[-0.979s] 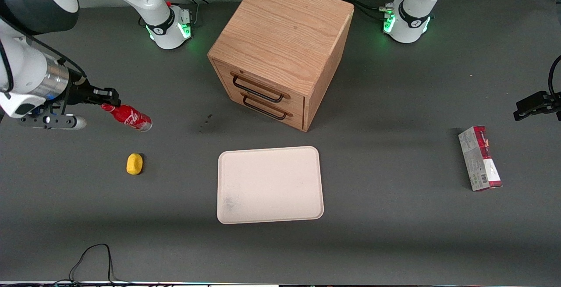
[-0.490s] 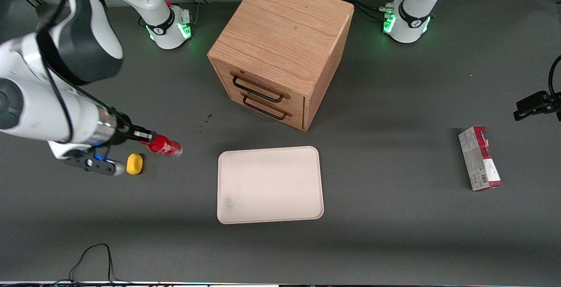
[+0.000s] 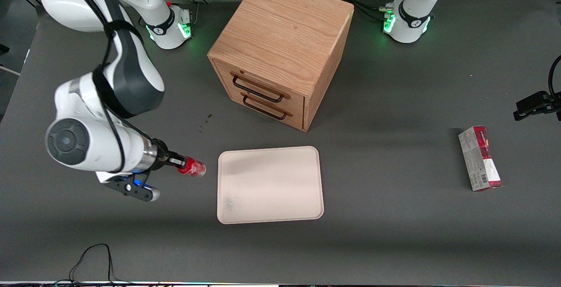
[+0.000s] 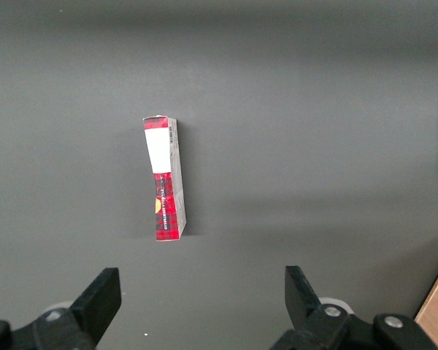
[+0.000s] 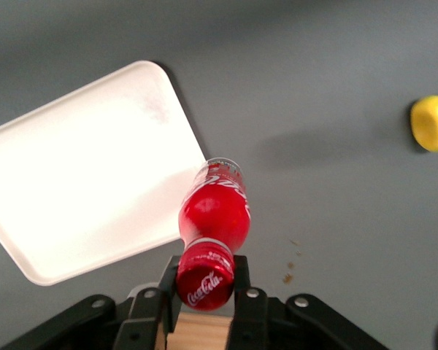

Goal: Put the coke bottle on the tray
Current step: 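Lower the bottle onto the white tray and open the right gripper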

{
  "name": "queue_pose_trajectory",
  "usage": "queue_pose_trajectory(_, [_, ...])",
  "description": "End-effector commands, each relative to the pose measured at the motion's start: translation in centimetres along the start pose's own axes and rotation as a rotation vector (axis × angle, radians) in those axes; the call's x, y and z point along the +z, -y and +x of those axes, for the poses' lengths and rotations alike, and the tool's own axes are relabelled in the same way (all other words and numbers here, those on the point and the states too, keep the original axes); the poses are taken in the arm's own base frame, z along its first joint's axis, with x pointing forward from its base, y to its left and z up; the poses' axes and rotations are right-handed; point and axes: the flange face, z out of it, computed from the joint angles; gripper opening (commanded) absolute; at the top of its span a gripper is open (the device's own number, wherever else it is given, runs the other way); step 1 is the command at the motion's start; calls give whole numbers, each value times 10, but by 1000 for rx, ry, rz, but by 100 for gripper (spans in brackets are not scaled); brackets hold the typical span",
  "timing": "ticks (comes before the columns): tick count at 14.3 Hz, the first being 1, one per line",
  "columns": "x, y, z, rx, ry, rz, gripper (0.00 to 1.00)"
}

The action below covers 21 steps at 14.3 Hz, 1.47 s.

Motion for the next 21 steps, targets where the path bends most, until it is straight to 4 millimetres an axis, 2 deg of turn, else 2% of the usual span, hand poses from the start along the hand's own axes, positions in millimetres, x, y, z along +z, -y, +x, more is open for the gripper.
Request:
queue_pose_trajectory(1, [14,24,9,28,-64,19,0])
queue_pose_trajectory(6, [54,55,25,7,-134,60,0])
queue_pose_trajectory(13, [102,83,25,16,-184,51,0])
queue_pose_trajectory(19, [109,86,24,6,-194,44,0])
queue_pose_trajectory(20, [109,87,24,4,-194,44,34])
queue_pose_trajectory(21, [109,87,24,4,-196,42,84])
